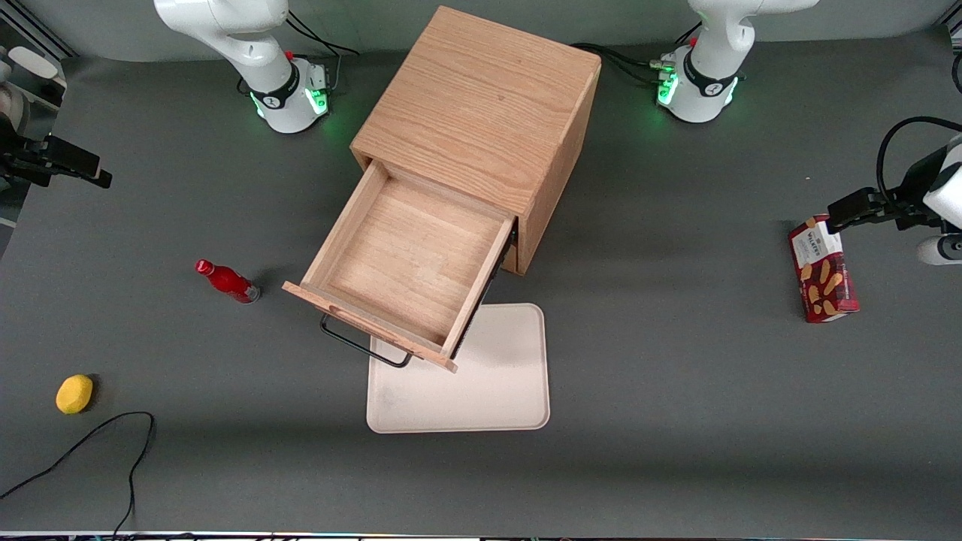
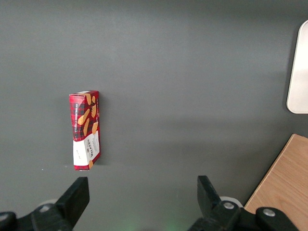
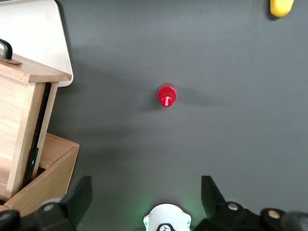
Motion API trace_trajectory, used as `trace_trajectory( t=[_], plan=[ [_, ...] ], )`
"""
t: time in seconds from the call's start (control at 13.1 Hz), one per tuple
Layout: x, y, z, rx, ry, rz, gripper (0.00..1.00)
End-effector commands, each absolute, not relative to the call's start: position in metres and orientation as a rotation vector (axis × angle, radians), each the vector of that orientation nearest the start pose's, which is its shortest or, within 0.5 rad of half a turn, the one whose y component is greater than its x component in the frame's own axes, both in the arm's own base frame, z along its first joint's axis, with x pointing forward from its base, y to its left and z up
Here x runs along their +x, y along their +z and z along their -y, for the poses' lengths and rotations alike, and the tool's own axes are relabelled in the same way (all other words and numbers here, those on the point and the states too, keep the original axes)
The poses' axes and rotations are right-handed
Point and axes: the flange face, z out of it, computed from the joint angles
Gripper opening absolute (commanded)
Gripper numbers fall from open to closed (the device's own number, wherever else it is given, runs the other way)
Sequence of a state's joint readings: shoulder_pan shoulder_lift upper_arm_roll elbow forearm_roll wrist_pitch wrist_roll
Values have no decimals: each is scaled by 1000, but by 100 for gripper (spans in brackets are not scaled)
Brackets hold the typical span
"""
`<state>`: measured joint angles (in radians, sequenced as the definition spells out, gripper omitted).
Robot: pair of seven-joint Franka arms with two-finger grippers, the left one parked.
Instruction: Open upper drawer
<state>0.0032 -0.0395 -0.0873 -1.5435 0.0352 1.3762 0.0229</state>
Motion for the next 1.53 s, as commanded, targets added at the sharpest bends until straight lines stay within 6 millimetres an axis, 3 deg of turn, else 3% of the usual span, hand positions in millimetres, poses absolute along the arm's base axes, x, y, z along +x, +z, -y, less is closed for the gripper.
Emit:
trace_trajectory(
  t=[0.0,0.23,0.69,0.92,1.3,1.45],
  plan=[
    [519,635,44,-3068,186,-129,100],
    [508,630,52,-3063,178,-156,100],
    [522,633,33,-3070,185,-15,100],
    [543,640,42,-3072,142,-51,100],
    [544,653,32,-3069,104,-76,100],
    [545,653,17,-3074,104,-49,100]
  ],
)
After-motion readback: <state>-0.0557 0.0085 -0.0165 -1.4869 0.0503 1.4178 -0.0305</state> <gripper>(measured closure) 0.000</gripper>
